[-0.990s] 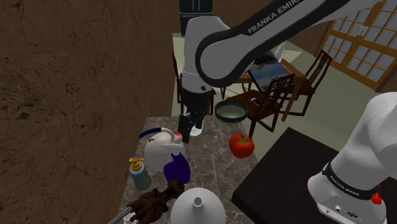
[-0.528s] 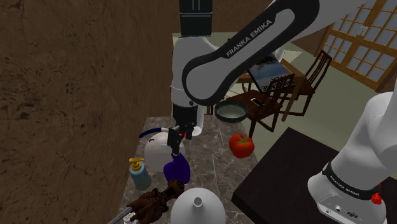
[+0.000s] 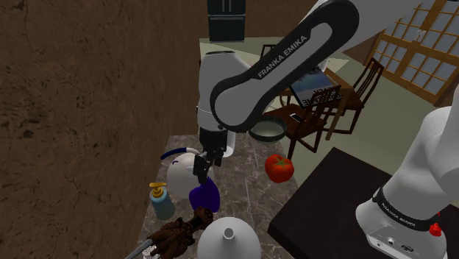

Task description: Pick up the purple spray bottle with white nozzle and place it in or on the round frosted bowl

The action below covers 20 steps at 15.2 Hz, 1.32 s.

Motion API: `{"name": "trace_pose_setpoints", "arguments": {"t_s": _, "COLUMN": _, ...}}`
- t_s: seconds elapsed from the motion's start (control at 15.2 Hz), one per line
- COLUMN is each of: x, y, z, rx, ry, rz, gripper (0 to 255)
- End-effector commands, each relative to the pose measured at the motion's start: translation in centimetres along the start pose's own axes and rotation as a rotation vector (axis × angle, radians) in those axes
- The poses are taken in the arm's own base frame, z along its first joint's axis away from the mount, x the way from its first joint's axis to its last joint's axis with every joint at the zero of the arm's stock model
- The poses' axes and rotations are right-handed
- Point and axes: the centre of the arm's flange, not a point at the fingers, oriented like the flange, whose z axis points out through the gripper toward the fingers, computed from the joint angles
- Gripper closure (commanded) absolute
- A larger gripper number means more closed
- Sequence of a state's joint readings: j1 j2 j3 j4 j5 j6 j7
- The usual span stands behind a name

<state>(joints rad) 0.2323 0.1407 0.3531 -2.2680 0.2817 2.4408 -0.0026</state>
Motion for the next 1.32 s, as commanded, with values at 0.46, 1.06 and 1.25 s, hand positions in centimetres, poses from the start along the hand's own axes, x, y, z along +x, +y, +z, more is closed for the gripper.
{"name": "trace_pose_setpoints", "arguments": {"t_s": 0.46, "x": 0.0, "y": 0.0, "z": 0.0, "rx": 0.000, "ry": 0.000, "rz": 0.000, "gripper": 255}}
{"name": "trace_pose_setpoints", "arguments": {"t_s": 1.06, "x": 0.0, "y": -0.6, "z": -2.6, "rx": 0.000, "ry": 0.000, "rz": 0.000, "gripper": 255}}
{"name": "trace_pose_setpoints", "arguments": {"t_s": 1.25, "x": 0.0, "y": -1.0, "z": -4.1, "rx": 0.000, "ry": 0.000, "rz": 0.000, "gripper": 255}}
